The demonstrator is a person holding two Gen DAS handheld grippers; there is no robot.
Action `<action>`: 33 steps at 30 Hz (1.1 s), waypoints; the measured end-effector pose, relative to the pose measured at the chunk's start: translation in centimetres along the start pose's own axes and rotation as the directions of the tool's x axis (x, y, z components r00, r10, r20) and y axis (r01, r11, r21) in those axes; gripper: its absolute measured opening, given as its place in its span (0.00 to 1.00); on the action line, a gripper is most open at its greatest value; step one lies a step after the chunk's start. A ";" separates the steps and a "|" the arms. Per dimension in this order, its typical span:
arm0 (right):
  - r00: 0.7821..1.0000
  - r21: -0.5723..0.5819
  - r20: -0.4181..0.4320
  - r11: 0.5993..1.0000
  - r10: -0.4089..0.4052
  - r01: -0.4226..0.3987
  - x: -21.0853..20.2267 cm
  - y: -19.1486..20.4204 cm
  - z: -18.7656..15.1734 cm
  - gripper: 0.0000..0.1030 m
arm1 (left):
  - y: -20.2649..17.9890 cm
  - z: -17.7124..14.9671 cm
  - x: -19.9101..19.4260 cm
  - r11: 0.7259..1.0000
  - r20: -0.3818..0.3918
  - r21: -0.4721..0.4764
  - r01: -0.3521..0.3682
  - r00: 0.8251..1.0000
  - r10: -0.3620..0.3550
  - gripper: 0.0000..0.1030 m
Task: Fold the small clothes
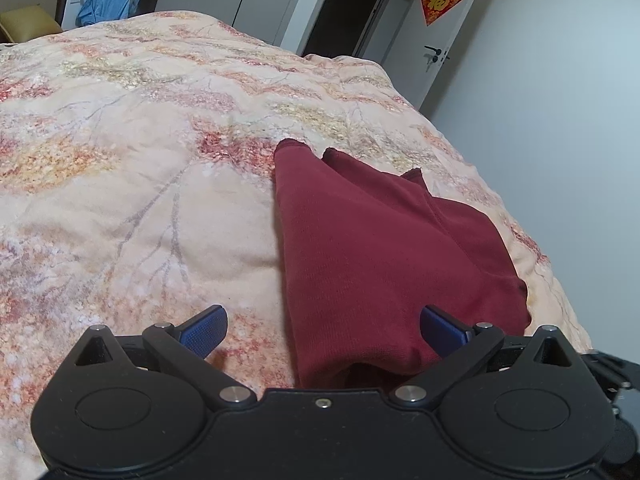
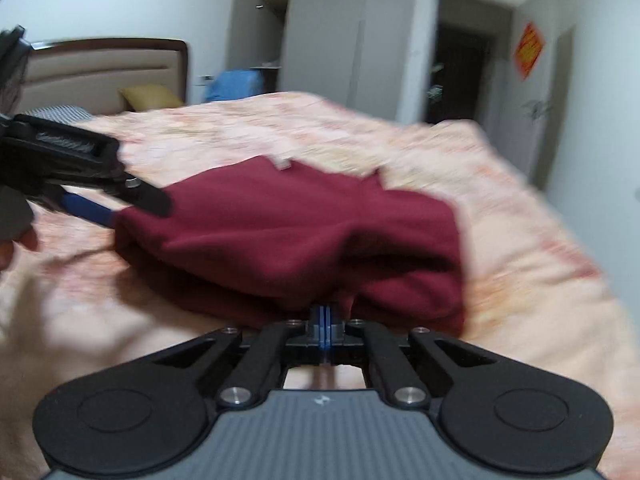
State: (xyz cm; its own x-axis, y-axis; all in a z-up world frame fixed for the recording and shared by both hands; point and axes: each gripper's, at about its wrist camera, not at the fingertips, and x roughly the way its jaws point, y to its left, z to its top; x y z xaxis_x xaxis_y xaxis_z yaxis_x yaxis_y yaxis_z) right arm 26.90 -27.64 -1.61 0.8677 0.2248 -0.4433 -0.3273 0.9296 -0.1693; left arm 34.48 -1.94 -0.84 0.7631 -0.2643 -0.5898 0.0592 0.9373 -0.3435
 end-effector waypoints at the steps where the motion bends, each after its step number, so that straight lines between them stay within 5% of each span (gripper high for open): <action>1: 1.000 -0.007 0.001 1.000 -0.024 0.024 -0.3 -0.3 -0.2 0.00 | 0.0 -0.1 0.3 1.000 -0.010 -0.002 -0.004 1.000 0.004 0.99; 7: 0.998 0.091 -0.034 0.994 0.060 -0.056 -0.8 -2.1 -1.6 0.02 | 0.2 -1.2 2.0 0.999 -0.058 -0.002 -0.034 0.998 0.034 0.99; 11: 0.992 0.062 0.001 0.990 0.127 -0.127 -0.7 -0.8 -1.7 0.42 | 0.4 -0.9 1.8 1.000 -0.056 -0.011 -0.027 0.998 0.026 0.99; 15: 0.990 -0.023 0.027 0.991 0.135 -0.134 1.0 1.5 -1.1 0.41 | 0.4 -0.7 1.3 1.000 -0.050 -0.010 -0.027 0.998 0.027 0.99; 16: 0.991 -0.033 0.041 0.992 0.124 -0.123 1.4 1.7 -0.8 0.34 | 0.4 -0.6 1.2 1.000 -0.047 -0.009 -0.025 0.999 0.024 0.99; 17: 0.993 -0.033 0.050 0.994 0.107 -0.105 1.6 1.7 -0.6 0.09 | 0.4 -0.5 1.0 1.000 -0.044 -0.009 -0.021 0.999 0.020 0.99; 18: 0.994 -0.019 0.060 0.995 0.096 -0.095 1.6 1.5 -0.4 0.07 | 0.5 -0.4 0.8 1.000 -0.039 -0.009 -0.014 0.999 0.014 0.99; 22: 0.996 0.019 0.081 0.999 0.032 -0.034 -0.1 0.1 -0.7 0.06 | 0.7 0.0 1.0 1.000 -0.023 -0.020 0.000 1.000 0.000 0.99; 28: 0.996 0.026 0.019 0.996 0.084 -0.085 -0.5 -0.2 -2.3 0.08 | 0.7 -1.4 2.5 1.000 -0.064 0.008 -0.028 0.998 0.029 0.99; 31: 0.992 0.070 0.028 0.990 0.123 -0.124 -1.5 -1.1 -2.7 0.25 | 0.8 -1.3 2.7 1.000 -0.069 0.008 -0.029 0.997 0.029 0.99; 32: 0.991 0.092 0.033 0.987 0.126 -0.128 -1.7 -1.5 -2.8 0.42 | 0.8 -1.2 2.7 1.000 -0.070 0.005 -0.028 0.997 0.028 0.99; 33: 0.992 0.111 0.036 0.986 0.122 -0.126 -1.9 -1.8 -3.0 0.49 | 0.8 -1.2 2.6 1.000 -0.071 0.006 -0.027 0.997 0.027 0.99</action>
State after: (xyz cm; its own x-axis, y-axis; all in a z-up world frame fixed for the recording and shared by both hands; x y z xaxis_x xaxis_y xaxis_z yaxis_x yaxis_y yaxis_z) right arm 24.72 -30.60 -3.10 0.8342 0.3472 -0.4285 -0.3901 0.9207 -0.0134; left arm 35.76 -2.15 -3.59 0.7171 -0.2541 -0.6490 0.0425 0.9454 -0.3232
